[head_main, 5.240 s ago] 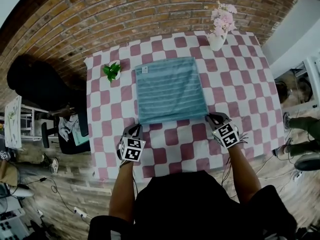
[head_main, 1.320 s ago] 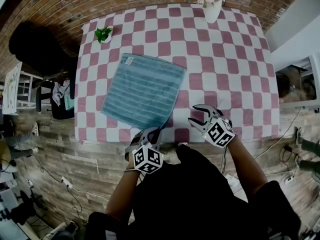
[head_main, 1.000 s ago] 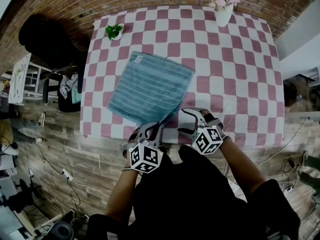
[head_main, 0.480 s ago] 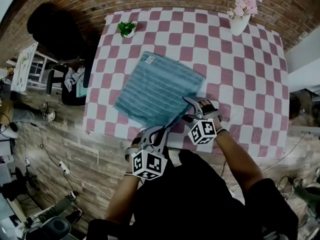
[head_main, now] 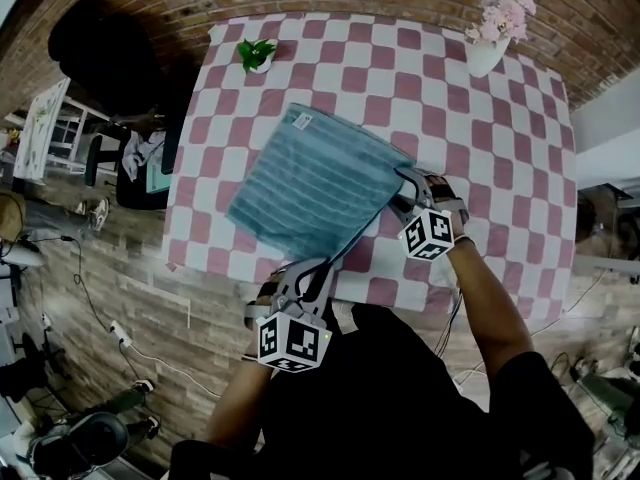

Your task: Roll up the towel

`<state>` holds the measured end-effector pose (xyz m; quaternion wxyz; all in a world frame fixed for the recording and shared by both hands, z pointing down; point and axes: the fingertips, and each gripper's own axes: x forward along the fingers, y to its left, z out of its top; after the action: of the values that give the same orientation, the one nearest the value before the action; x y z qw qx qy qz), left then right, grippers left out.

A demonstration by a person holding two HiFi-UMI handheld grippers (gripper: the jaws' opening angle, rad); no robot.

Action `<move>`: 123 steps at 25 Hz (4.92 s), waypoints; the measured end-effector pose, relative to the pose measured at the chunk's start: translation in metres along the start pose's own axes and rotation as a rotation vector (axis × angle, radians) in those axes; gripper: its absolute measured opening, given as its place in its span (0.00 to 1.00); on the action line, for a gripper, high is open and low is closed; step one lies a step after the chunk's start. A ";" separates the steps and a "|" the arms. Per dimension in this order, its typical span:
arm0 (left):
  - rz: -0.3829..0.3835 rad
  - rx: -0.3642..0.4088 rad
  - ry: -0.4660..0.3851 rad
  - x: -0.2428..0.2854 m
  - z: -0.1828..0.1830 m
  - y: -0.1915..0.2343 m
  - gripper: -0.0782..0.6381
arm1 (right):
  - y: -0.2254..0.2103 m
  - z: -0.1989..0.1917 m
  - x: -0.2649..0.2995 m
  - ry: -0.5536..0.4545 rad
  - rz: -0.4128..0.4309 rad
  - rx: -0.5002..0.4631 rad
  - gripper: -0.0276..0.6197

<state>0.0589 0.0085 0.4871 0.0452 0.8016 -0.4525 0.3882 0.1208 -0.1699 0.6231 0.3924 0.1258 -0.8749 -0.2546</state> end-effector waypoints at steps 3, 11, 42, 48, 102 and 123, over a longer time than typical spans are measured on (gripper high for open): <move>0.002 -0.002 -0.015 -0.003 0.005 0.005 0.12 | -0.016 -0.008 0.008 0.024 -0.009 -0.049 0.44; 0.001 -0.019 -0.033 -0.004 0.003 0.016 0.12 | -0.036 -0.022 0.020 0.087 0.013 -0.153 0.34; 0.202 -0.307 0.106 0.002 -0.143 0.116 0.12 | -0.108 0.132 0.129 0.014 0.123 -0.852 0.09; 0.262 -0.347 0.139 -0.004 -0.181 0.155 0.12 | -0.101 0.160 0.175 0.016 0.163 -0.918 0.09; 0.158 -0.253 0.067 -0.019 -0.205 0.183 0.28 | 0.177 0.227 0.062 0.127 0.137 0.437 0.14; -0.251 0.297 -0.010 -0.005 -0.205 0.078 0.33 | 0.172 0.164 -0.011 0.258 0.047 0.386 0.11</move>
<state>-0.1206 0.0526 0.6044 -0.0279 0.8515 -0.2868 0.4381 0.0019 0.0362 0.6180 0.4754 0.2096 -0.8527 -0.0554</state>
